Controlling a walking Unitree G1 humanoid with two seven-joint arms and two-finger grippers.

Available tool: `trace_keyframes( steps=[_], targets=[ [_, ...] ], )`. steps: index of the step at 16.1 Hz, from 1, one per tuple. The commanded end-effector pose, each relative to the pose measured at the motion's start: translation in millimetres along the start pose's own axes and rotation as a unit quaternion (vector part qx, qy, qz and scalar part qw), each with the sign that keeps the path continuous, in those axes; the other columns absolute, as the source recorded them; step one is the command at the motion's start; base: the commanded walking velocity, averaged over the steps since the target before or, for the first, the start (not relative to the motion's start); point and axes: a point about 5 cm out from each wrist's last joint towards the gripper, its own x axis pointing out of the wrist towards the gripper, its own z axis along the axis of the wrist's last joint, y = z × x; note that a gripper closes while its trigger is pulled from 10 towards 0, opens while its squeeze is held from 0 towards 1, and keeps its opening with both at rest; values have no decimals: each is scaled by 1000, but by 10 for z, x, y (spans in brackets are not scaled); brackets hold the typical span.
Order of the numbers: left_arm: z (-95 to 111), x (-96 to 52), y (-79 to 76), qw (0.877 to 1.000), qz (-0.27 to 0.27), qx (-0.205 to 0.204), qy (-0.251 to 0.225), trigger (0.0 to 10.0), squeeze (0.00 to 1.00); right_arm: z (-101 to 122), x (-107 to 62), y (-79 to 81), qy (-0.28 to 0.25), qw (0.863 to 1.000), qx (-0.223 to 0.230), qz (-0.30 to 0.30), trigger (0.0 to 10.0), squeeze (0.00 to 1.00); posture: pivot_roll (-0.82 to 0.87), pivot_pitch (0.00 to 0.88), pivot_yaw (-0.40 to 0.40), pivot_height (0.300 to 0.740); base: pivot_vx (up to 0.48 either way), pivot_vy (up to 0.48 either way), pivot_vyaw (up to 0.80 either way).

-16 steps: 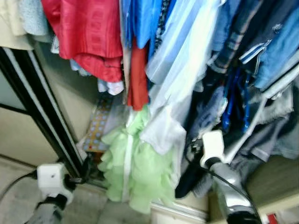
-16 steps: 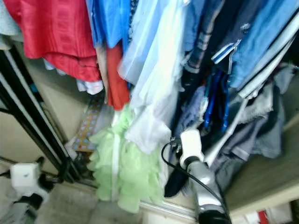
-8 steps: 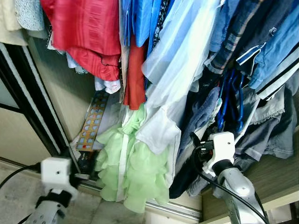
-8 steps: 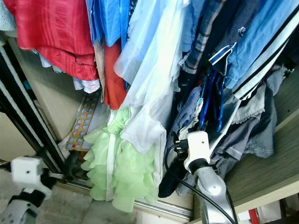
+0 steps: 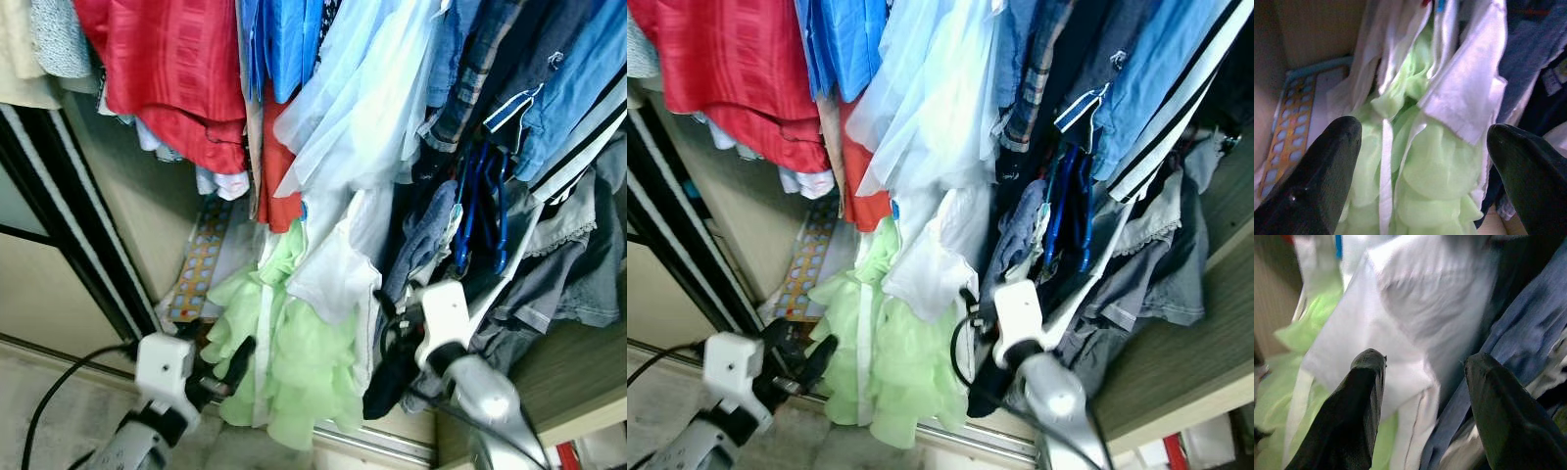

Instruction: Clean up the room

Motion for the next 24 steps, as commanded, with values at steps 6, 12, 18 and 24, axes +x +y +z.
trace_keyframes(
  steps=[6,12,18,24],
  targets=[
    [35,227,-80,999,-25,3,-21,10000,0,-48,-90,4,-6,999,5,-43,10000,0,-50,0,17,740,0,0,0],
    [85,392,-45,999,-21,7,-33,10000,0,-38,-140,11,-5,998,1,-60,10000,0,-83,0,-18,740,0,0,0],
    [156,221,15,997,55,12,-54,10000,0,10,31,-51,8,999,-13,-42,10000,0,-6,35,-107,740,0,0,667],
    [152,241,6,997,64,33,-40,10000,0,123,155,-9,-3,1000,-2,-29,10000,0,-20,55,-104,740,0,0,800]
  ],
)
